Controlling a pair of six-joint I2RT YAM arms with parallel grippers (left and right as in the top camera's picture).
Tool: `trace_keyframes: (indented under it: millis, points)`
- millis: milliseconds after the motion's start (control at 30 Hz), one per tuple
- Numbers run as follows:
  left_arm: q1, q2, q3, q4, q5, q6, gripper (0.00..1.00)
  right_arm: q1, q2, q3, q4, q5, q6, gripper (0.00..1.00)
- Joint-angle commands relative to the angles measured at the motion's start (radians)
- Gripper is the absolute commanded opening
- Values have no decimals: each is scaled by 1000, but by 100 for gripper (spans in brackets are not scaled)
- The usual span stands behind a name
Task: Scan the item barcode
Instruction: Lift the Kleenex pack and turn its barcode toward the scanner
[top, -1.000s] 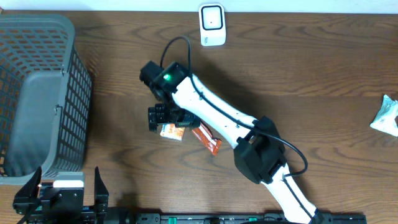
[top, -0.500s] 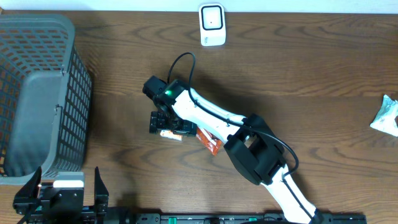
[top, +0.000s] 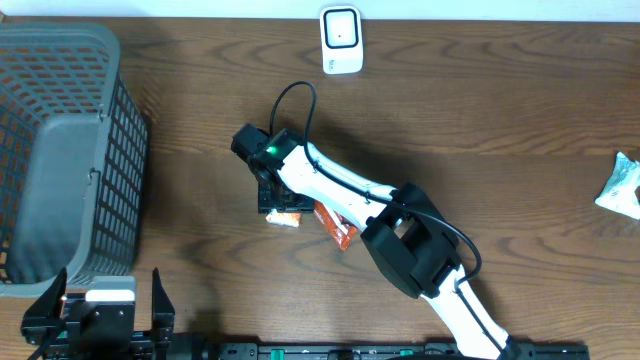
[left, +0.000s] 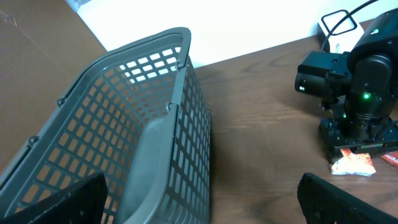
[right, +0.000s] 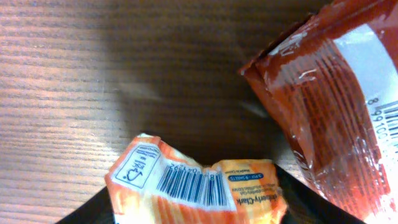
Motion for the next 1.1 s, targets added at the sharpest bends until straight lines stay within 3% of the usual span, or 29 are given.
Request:
trace_keyframes:
  millis: [0,100,233,300,500,633,833,1067]
  points:
    - [-5,-7,0,1,-2,9,98,6,-29,-6,-32,16,-104,53]
    - [-5,-7,0,1,-2,9,98,1,-54,-2,-72,17,-232,53]
    - [-5,-7,0,1,-2,9,98,-16,-110,2,-139,31,-525,55]
    - [-5,-7,0,1,-2,9,98,-29,-162,2,-199,131,-661,55]
    - [-5,-7,0,1,-2,9,98,-57,-256,2,-257,539,-671,58]
    - [-5,-7,0,1,-2,9,98,-73,-274,2,-264,709,-671,59]
    - [-5,-7,0,1,-2,9,98,-97,-252,-4,-255,761,-640,54]
    - [-5,-7,0,1,-2,9,98,-123,-199,-39,-225,810,-614,57]
